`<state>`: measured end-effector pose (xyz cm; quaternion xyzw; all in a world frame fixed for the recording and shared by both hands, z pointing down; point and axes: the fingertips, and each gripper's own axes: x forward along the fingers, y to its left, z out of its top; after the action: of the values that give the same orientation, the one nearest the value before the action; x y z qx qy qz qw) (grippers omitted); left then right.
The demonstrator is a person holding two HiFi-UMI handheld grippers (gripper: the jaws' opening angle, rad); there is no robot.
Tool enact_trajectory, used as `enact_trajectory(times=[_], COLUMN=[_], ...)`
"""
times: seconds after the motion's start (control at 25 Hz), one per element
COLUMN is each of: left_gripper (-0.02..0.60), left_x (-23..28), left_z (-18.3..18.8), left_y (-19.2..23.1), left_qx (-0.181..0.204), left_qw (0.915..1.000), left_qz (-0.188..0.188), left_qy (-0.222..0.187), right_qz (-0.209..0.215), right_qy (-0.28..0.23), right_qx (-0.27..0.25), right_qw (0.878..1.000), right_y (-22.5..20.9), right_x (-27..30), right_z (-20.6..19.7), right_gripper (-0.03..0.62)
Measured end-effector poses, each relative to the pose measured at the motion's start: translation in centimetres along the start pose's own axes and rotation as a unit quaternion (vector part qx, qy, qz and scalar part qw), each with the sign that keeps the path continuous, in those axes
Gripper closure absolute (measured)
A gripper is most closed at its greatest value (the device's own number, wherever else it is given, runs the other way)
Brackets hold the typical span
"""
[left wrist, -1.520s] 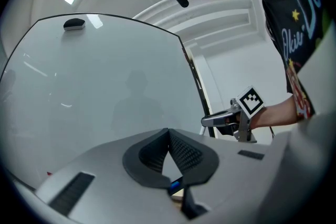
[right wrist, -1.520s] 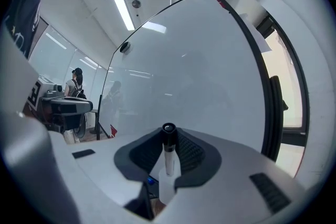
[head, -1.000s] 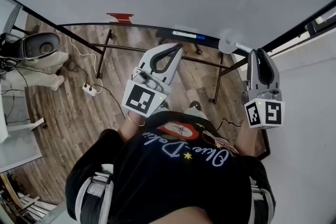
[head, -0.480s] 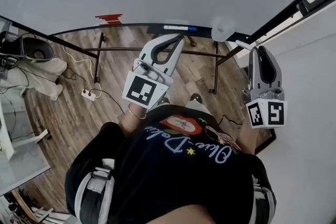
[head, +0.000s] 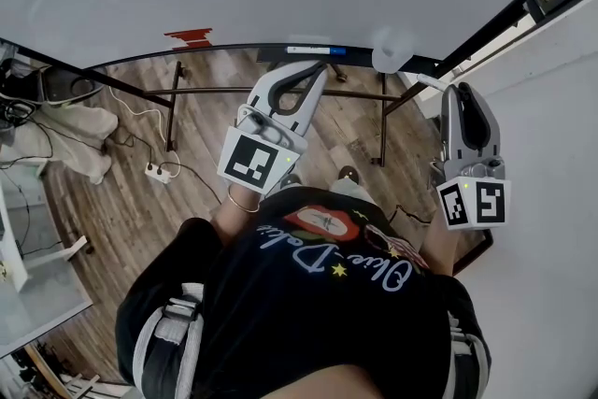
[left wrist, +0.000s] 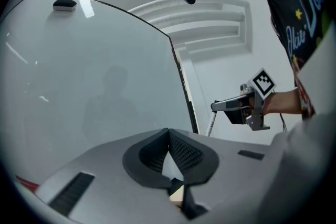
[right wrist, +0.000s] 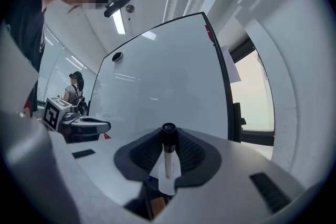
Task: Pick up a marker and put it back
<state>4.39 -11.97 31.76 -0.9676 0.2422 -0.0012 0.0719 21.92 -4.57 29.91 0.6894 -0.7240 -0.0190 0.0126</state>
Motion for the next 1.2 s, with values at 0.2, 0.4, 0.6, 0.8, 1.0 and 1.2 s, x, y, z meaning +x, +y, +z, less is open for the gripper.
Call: enact_trajectory(times=[0.2, 0.4, 0.6, 0.8, 1.0, 1.2], left_gripper=[0.578, 0.578, 0.578, 0.578, 0.578, 0.578], left_x=[0.07, 0.13, 0.37, 0.42, 0.46, 0.43], left_z=[-0.01, -0.13, -0.25, -0.22, -0.27, -0.32], left_y=[0.07, 0.18, 0.13, 0.08, 0.08, 0.08], left_qx=[0.001, 0.001, 0.000, 0.002, 0.002, 0.002], left_qw=[1.0000, 1.0000, 1.0000, 1.0000, 1.0000, 0.9999], left_qz=[0.000, 0.000, -0.002, -0.005, -0.007, -0.008], left_qy=[0.003, 0.004, 0.005, 0.004, 0.007, 0.008], right_qz=[0.006, 0.008, 0.007, 0.007, 0.009, 0.008], right_qy=[0.000, -0.003, -0.002, -0.001, -0.001, -0.001], right_qx=[-0.001, 0.001, 0.002, -0.001, -0.001, -0.001], right_qw=[1.000, 1.000, 1.000, 1.000, 1.000, 1.000], right_y=[0.15, 0.23, 0.10, 0.10, 0.19, 0.19], right_x=[0.28, 0.36, 0.35, 0.26, 0.28, 0.24], right_z=[0.09, 0.15, 0.13, 0.15, 0.23, 0.24], right_gripper=[0.522, 0.522, 0.522, 0.522, 0.522, 0.522])
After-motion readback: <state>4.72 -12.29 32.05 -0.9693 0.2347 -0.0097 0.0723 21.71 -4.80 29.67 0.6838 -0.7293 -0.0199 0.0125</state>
